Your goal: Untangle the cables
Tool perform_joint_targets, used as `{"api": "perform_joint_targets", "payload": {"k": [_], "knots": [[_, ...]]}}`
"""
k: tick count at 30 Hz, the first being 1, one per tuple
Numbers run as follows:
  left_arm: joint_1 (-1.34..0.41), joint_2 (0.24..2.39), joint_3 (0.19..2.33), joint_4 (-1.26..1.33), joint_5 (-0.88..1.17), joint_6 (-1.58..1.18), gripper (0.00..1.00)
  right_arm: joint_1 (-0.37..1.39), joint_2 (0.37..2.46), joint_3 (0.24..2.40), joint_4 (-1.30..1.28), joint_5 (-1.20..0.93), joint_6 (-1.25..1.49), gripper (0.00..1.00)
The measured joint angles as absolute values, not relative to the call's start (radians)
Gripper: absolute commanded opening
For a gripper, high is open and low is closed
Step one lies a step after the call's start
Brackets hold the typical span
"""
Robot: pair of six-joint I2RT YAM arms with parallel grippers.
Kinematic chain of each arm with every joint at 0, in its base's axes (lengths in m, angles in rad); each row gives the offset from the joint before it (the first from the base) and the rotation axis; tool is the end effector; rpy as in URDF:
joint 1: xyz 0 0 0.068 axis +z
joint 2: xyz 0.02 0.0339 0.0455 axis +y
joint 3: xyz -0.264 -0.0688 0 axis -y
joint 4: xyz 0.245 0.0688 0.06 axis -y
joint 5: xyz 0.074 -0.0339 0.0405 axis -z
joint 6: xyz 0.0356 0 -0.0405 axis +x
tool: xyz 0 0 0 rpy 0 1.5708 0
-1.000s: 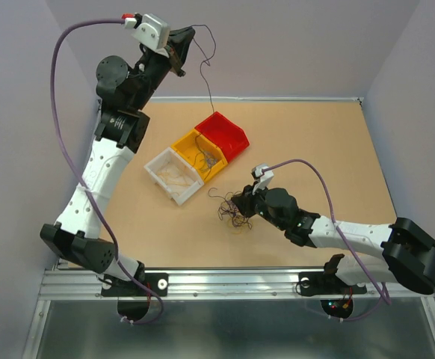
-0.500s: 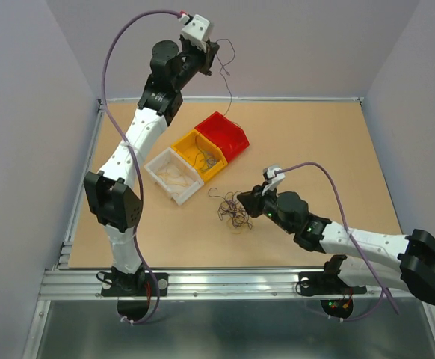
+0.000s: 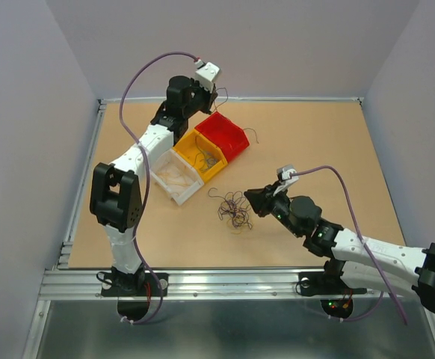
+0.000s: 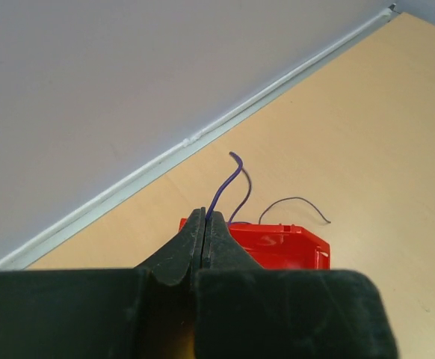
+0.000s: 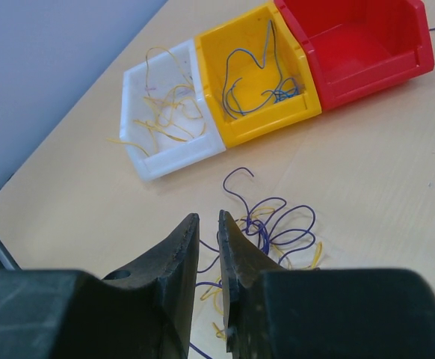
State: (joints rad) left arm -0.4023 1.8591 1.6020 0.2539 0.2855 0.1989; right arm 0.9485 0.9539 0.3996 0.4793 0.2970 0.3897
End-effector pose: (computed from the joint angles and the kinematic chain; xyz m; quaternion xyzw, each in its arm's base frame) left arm 0.4151 -0.1875 0.3620 0.3035 0.6399 -0.1712 0.6850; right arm 0.1337 0.1685 0.2428 -0.1032 0.7247 0.3321 0.5949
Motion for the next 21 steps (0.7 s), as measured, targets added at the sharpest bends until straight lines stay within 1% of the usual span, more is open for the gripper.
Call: {"api": "perform_joint_targets", "payload": {"k": [6,9,18,21], "knots": [[-0.402,1.816,1.602,0.287,0.268,0.198,0.0,0.949,0.943,0.393,0.479,0.31,0.39,0.24],[-0.402,1.781,1.654,0.297,0.27,0.192,0.0,0.949,0.944,0.393,0.479,0.312,0.39,0.24],[-0.402,1.784,2.023,0.263,0.263,0.169,0.0,0.949,0.965,0.393,0.478,0.315,0.389,0.25],[-0.402,1.777,2.079,0.266,0.262,0.164,0.0,0.949,0.971,0.393,0.478,0.314,0.39,0.25]]}}
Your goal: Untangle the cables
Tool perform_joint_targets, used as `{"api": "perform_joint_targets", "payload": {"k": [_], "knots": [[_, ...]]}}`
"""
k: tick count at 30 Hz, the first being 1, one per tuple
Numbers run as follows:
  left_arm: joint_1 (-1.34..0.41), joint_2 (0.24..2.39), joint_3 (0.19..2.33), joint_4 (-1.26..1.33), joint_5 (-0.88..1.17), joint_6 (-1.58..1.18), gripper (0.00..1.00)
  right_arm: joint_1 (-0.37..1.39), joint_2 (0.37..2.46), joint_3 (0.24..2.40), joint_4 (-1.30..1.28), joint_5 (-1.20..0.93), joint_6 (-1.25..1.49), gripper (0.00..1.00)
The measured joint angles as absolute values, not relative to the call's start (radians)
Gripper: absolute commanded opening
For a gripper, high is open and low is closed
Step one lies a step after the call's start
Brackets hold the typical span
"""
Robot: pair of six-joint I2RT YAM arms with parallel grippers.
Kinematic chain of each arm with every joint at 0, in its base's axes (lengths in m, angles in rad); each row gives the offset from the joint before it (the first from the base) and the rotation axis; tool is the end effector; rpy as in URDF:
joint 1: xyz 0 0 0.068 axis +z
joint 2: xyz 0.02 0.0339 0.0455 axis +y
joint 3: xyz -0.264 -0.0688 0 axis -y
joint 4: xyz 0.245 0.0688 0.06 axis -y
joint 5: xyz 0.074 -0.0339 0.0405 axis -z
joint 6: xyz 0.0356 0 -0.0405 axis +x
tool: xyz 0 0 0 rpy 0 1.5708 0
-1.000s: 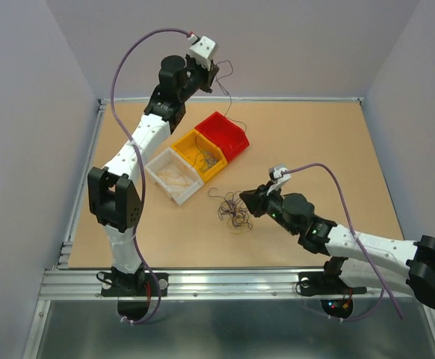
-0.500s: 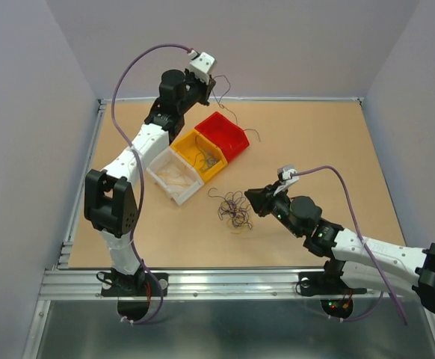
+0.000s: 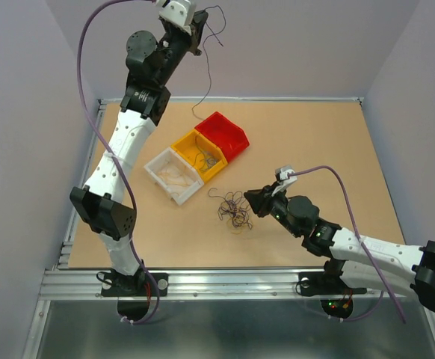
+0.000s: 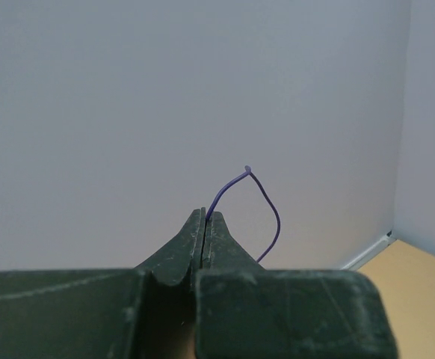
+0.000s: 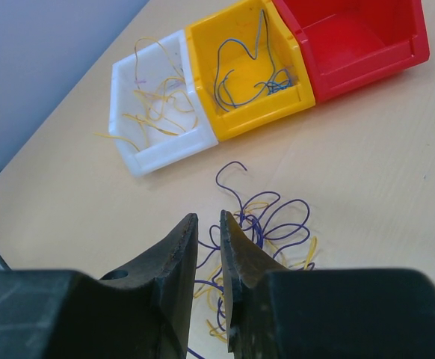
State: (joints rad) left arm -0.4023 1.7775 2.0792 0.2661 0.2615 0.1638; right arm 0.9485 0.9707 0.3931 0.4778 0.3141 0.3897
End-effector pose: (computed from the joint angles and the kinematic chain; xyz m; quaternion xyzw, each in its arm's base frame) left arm 0.3476 -0.1579 0.5603 0.2429 0.4257 -0.1657 0.8557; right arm 0.1350 0.1693 0.2371 -0.1011 0.7329 0.3201 0.5917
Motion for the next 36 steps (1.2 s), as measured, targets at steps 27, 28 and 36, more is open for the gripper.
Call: {"api": "perform_joint_targets", "payload": {"k": [27,28,36], "knots": [[-0.402,1.702,1.623,0.367,0.244,0.178,0.0,0.949,0.957,0.393,0.477,0.314,0.39,0.25],[-0.402,1.702,1.622,0.369,0.242,0.179,0.0,0.949,0.957,0.393,0.477,0.314,0.39,0.25],[-0.402,1.703,1.716,0.354,0.232,0.182,0.0,0.949,0.958,0.393,0.476,0.314,0.39,0.25]]}}
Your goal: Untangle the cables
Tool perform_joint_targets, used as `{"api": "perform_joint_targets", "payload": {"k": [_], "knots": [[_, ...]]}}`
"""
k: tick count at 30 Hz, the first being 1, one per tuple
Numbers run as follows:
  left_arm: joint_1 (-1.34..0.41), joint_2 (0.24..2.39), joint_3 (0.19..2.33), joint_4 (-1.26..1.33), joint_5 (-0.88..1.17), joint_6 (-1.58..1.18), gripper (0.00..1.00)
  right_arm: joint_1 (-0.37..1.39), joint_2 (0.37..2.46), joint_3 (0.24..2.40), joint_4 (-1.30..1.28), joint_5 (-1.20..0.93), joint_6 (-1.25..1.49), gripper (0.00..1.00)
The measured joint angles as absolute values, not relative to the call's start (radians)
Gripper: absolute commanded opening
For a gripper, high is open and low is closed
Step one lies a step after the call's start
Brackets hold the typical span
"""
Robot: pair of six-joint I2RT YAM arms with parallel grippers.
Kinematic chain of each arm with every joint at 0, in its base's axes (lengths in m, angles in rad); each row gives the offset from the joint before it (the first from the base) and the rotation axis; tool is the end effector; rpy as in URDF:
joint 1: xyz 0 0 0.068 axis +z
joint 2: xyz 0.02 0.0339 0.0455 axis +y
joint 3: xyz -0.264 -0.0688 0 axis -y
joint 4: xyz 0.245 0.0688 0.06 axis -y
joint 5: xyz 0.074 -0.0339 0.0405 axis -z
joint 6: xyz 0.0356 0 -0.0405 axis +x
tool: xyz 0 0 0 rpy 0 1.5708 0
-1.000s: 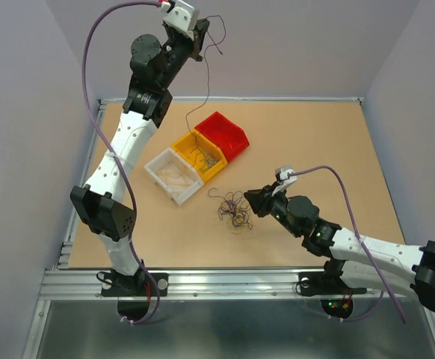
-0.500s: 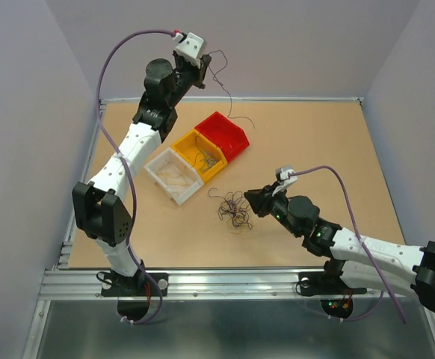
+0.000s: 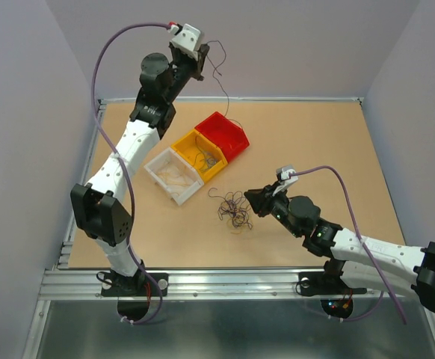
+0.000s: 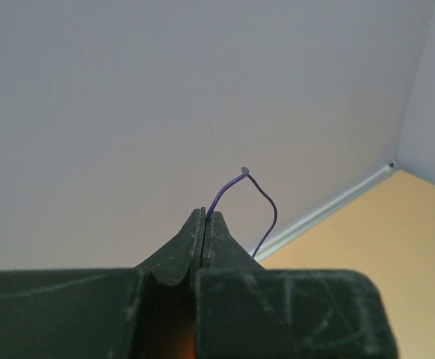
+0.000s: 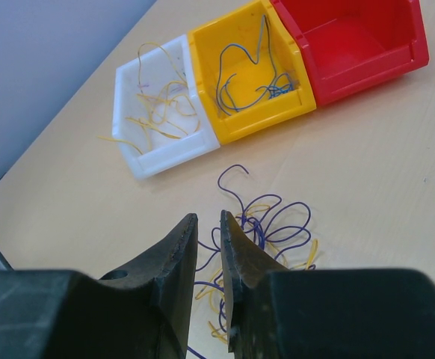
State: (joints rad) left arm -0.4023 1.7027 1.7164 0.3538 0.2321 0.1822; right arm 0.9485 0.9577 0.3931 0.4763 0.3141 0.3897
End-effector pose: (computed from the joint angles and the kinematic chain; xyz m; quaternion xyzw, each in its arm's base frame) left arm 0.3651 -0.1643 0.4776 0.2534 0.5109 -0.1551 0.8067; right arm 0.1340 0.1680 0.2395 -0.0994 0.7294 0.3232 0.5947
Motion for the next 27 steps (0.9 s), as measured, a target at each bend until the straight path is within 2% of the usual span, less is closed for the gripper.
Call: {"api": "perform_joint_targets", "payload": {"k": [4,10,27], "knots": [[-0.402,1.703,1.848,0.342,0.224,0.182,0.0,0.949,0.958,0.393,0.476,0.314,0.39,0.25],[-0.402,1.693,1.885,0.353,0.221,0.182,0.0,0.949,0.958,0.393,0.476,0.314,0.39,0.25],[-0.402,1.695,1.658,0.376,0.213,0.227,0.0,0.949,0.955,0.393,0.476,0.308,0.393,0.25]]}}
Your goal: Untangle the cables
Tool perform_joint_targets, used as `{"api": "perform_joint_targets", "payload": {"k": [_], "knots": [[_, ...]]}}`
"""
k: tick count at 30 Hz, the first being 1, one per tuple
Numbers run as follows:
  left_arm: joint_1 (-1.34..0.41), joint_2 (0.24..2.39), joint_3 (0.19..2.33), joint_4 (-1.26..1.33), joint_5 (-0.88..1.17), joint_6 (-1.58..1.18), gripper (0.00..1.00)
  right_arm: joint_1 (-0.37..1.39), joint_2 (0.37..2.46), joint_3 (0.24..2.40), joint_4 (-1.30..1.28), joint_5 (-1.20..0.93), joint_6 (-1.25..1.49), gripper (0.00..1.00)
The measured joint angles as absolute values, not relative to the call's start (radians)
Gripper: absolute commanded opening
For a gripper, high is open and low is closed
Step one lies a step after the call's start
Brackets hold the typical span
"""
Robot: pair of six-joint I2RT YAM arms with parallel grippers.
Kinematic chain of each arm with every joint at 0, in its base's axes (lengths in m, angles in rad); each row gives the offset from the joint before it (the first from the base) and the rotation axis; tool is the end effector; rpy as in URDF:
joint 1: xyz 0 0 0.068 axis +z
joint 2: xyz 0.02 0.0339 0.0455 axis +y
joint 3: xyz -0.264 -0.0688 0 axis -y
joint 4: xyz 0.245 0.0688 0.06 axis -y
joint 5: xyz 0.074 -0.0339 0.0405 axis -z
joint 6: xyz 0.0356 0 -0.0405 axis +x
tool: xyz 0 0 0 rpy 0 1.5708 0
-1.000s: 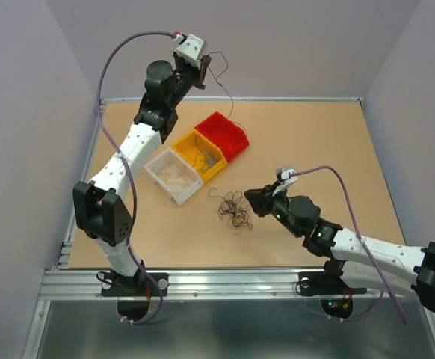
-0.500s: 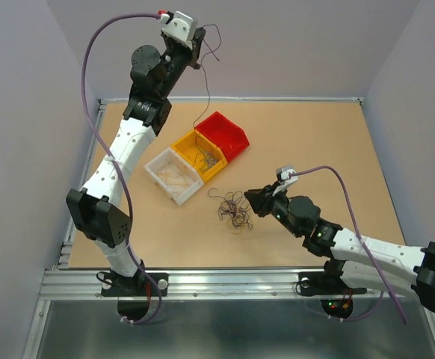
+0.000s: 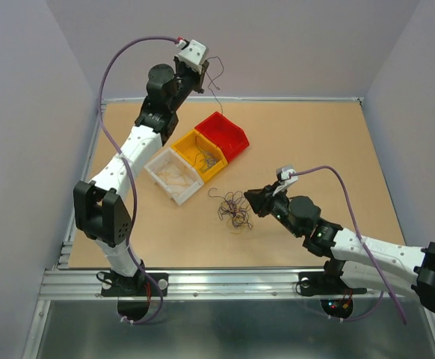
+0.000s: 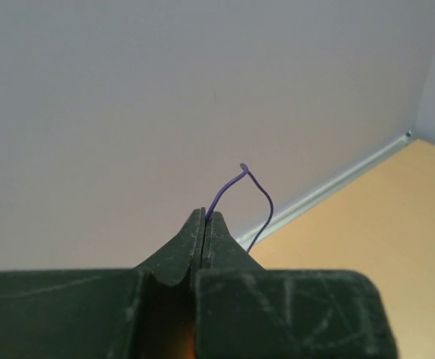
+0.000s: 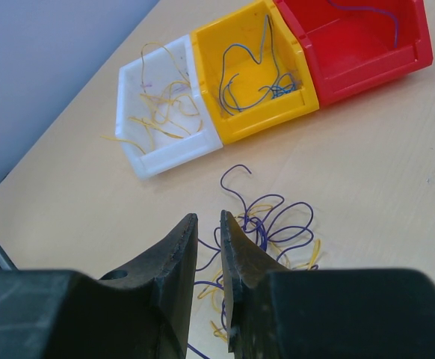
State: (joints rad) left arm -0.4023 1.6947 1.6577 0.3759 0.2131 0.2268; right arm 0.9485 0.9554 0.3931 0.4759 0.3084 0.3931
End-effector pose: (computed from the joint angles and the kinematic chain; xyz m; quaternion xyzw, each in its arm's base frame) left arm 0.3672 -0.1644 0.4625 0.2603 0.5194 -0.1323 0.8031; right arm 0.1337 0.1679 0.2399 -0.0998 0.7288 0.3265 0.5935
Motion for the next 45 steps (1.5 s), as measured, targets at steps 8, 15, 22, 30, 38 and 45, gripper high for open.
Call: {"api": "perform_joint_targets", "payload": {"k": [8,15,22,30,38,45], "knots": [[-0.399,1.688,1.522,0.391,0.189,0.256,0.0,0.949,0.946,0.393,0.471,0.306,0.393,0.25],[-0.397,1.646,1.27,0.423,0.247,0.291,0.0,0.949,0.914,0.393,0.471,0.306,0.393,0.25],[-0.41,1.968,1.594,0.168,0.291,0.362,0.0,0.949,0.942,0.393,0.469,0.307,0.393,0.25],[-0.515,2.21,1.707,-0.089,0.094,0.486,0.0,0.949,0.935,0.393,0.465,0.306,0.393,0.25],[-0.63,2.256,1.693,-0.119,-0.089,0.547,0.39,0.949,0.901,0.393,0.454,0.303,0.393,0.25],[-0.559,2.135,1.576,-0.098,-0.007,0.522,0.48,0.949,0.889,0.393,0.453,0.302,0.393,0.25]]}}
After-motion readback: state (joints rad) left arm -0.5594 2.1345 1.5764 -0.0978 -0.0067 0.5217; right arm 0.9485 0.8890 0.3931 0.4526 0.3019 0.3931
